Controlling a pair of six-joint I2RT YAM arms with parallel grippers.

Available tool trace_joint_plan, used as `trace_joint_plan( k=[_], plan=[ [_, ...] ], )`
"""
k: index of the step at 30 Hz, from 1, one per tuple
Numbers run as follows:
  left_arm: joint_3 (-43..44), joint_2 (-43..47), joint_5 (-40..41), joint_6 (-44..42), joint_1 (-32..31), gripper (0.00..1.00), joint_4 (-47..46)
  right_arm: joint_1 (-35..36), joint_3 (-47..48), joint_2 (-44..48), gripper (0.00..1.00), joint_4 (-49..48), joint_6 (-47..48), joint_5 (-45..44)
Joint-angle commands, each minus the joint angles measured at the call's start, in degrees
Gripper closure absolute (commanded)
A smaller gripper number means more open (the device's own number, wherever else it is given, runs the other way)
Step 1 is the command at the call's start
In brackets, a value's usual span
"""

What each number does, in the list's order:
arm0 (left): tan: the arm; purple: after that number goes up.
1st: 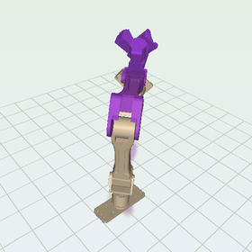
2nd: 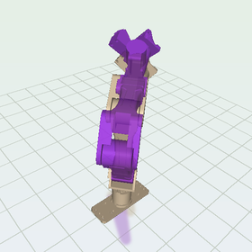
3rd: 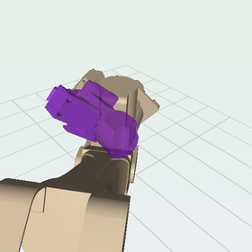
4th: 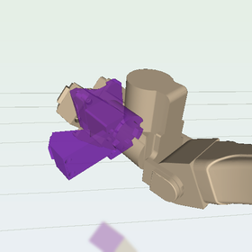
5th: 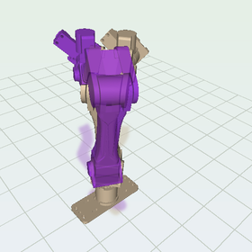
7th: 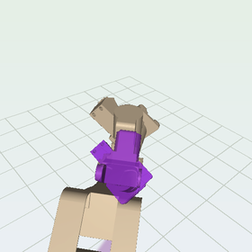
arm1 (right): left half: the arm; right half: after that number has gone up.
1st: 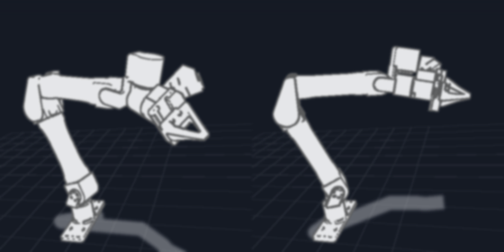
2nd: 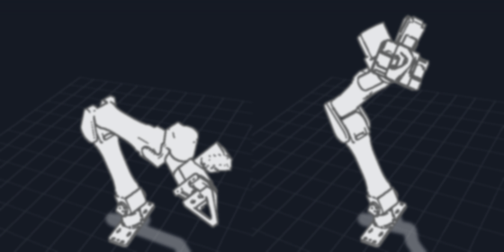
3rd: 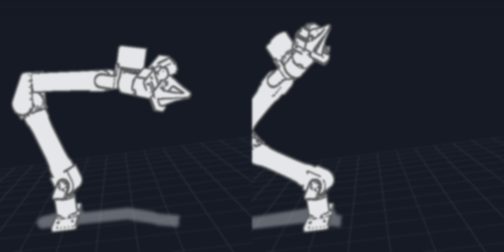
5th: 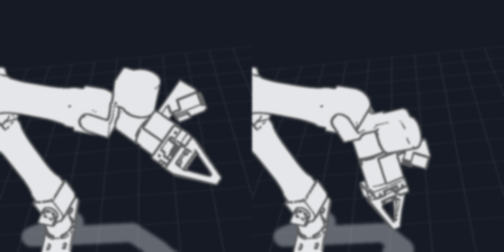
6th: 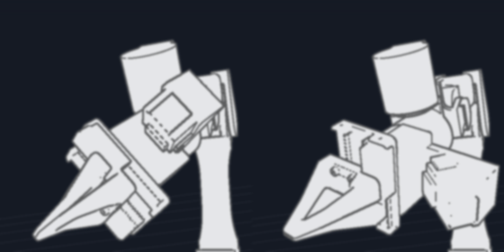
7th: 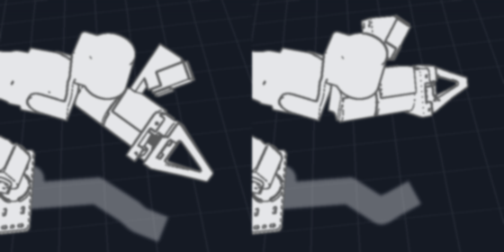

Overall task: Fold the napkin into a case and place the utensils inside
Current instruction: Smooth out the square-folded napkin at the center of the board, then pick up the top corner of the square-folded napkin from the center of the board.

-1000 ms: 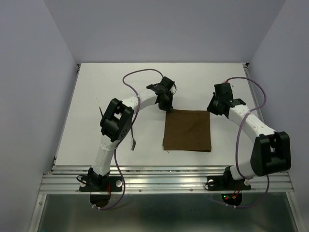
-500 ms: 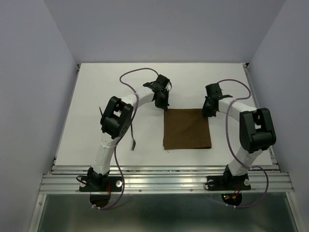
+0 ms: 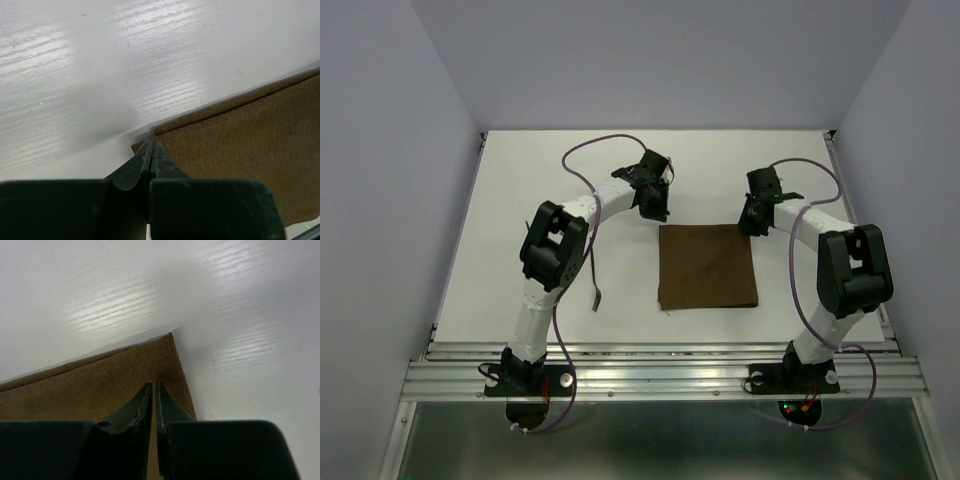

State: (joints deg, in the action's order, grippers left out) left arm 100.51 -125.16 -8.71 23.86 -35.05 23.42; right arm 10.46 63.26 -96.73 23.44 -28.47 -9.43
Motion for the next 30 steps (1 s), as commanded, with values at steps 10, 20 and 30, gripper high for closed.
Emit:
trace_joint_plan(
  k=[10, 20, 30],
  plan=[
    [-1.6, -2.0, 0.8, -1.2, 1.6, 0.94, 0.6, -0.4, 4.2, -10.9, 0.88, -2.7, 1.7, 2.5],
    [1.6, 2.6, 5.3, -2.1, 5.9, 0.92, 2.9, 2.9, 4.7, -3.2, 0.82, -2.3, -3.4, 4.2],
    [-6.5, 18.5, 8.1, -2.0, 11.1, 0.74, 4.4, 23.9, 0.4, 13.6, 0.55, 0.0, -1.0, -3.3]
  ],
)
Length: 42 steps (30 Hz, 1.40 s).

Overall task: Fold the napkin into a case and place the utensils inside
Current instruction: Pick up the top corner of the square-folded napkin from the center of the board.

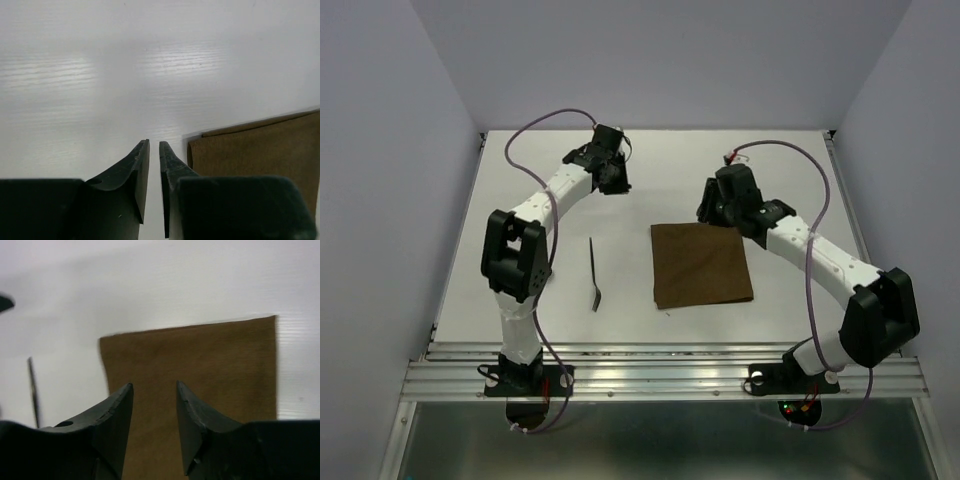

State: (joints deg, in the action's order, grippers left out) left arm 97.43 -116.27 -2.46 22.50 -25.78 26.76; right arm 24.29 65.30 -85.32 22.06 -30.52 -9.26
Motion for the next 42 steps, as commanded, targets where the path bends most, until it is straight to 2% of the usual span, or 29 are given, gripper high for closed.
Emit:
trace_joint_plan(
  k=[1, 2, 5, 7, 8, 12, 16, 19, 22, 33, 37, 42],
  plan=[
    [-4.7, 10.8, 1.8, -0.6, 1.9, 0.73, 1.0, 10.1, -2.3, 2.3, 0.52, 1.4, 1.2, -3.7],
    [-5.9, 11.8, 1.8, -0.6, 2.7, 0.70, 1.1, 15.0, -3.0, 2.6, 0.47, 1.1, 1.4, -4.1],
    [-11.5, 16.0, 0.6, -0.1, 4.0, 0.63, 0.5, 26.1, -4.8, 1.7, 0.38, 1.0, 3.0, -8.7],
    [-15.5, 18.6, -0.5, 0.3, 4.9, 0.59, 0.1, 31.4, -5.1, 0.3, 0.36, 1.8, 4.3, -14.1],
    [-16.5, 19.2, -0.7, 0.3, 5.2, 0.54, -0.1, 35.3, -5.0, -1.6, 0.36, 2.1, 4.6, -15.7],
    [-19.4, 21.3, -1.2, 0.5, 6.3, 0.49, -0.1, 41.5, -4.3, -7.3, 0.39, 2.5, 6.3, -19.7],
    [-19.7, 21.0, -1.3, 0.5, 6.4, 0.48, -0.1, 44.1, -2.4, -12.6, 0.42, 3.6, 7.3, -23.2],
    [-19.6, 20.7, -1.7, 0.4, 6.5, 0.48, -0.1, 44.8, -1.7, -15.2, 0.50, 4.2, 7.1, -24.4],
    [-19.6, 20.5, -1.6, 0.1, 6.5, 0.48, -0.1, 45.3, -2.2, -16.2, 0.52, 3.9, 6.6, -24.2],
    [-20.7, 19.9, -2.5, 0.2, 6.5, 0.49, -1.1, 45.8, -2.4, -15.6, 0.58, 4.7, 5.9, -24.9],
    [-20.7, 19.7, -2.7, 0.1, 6.5, 0.49, -1.1, 47.0, -2.1, -14.4, 0.64, 5.8, 4.9, -25.7],
    [-20.8, 19.3, -3.0, 0.3, 6.5, 0.49, -1.3, 47.5, -1.9, -13.6, 0.64, 7.1, 4.0, -26.4]
  ],
)
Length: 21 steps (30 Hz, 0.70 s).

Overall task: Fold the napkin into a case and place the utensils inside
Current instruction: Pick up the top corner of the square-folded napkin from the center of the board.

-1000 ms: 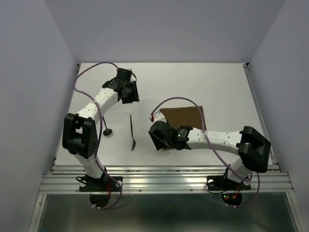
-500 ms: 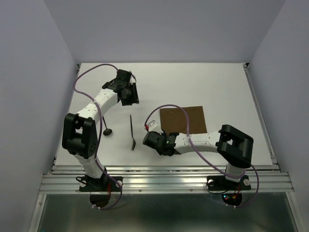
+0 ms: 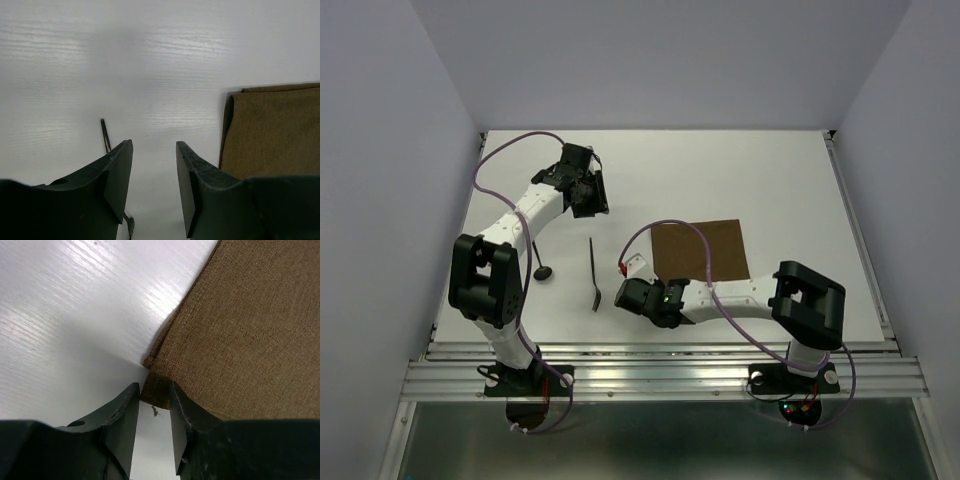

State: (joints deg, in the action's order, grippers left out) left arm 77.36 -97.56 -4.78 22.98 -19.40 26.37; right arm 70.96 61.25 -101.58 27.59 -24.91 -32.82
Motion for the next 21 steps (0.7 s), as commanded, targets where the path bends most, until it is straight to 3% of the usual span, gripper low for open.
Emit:
trace_joint_plan(
  k=[1, 7, 15, 21],
  plan=[
    [-0.7, 0.5, -0.8, -0.2, 0.1, 0.49, -0.9, 0.8, 2.0, 2.9, 0.64, 1.6, -1.8, -3.0],
    [-0.9, 0.3, -1.2, -0.1, 0.1, 0.49, -1.1, 0.8, 1.6, 3.1, 0.73, 1.6, -2.3, -3.9],
    [-1.5, 0.3, -1.5, -0.1, 0.1, 0.49, -1.5, 0.8, 1.4, 3.6, 0.99, 1.1, -3.0, -6.2],
    [-1.7, 0.2, -1.5, -0.3, 0.1, 0.49, -1.6, 0.8, 1.5, 5.2, 0.99, 1.1, -3.2, -9.2]
  ],
)
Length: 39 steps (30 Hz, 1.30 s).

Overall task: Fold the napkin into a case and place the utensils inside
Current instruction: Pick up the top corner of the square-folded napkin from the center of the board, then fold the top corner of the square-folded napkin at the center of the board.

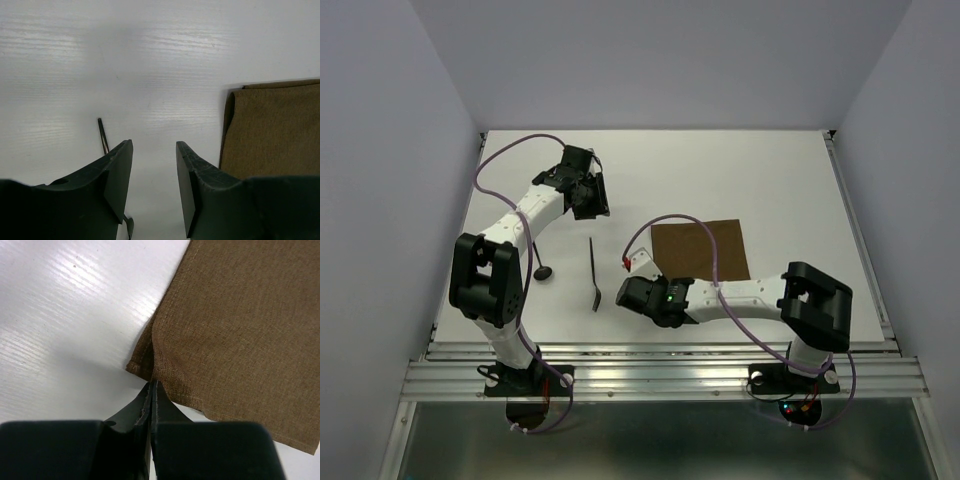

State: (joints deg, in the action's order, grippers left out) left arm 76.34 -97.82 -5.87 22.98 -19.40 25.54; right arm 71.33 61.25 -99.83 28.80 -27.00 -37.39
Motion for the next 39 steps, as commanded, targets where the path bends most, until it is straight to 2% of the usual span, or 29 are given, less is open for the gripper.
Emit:
trace_joint_plan(
  k=[1, 4, 9, 19, 39],
  plan=[
    [-0.7, 0.5, -0.4, -0.3, 0.1, 0.49, -0.7, 0.5, 1.6, 3.8, 0.99, -0.2, -1.4, -5.1],
    [-0.8, 0.6, -0.5, -0.2, 0.1, 0.49, -0.8, -0.1, 1.8, 5.2, 0.99, -1.2, -1.5, -5.9],
    [-1.6, 1.0, -0.7, -0.3, 0.1, 0.49, -1.1, -6.1, 0.6, 7.2, 0.99, -4.5, -1.3, -5.2],
    [-3.3, 1.7, -1.2, -0.2, 0.1, 0.49, -1.9, -18.5, -3.1, 10.4, 0.99, -13.7, 0.0, 3.4],
    [-3.8, 1.6, -1.8, -1.0, 0.1, 0.49, -1.7, -37.2, -2.6, 7.2, 0.99, -18.1, -0.6, 8.6]
  ],
)
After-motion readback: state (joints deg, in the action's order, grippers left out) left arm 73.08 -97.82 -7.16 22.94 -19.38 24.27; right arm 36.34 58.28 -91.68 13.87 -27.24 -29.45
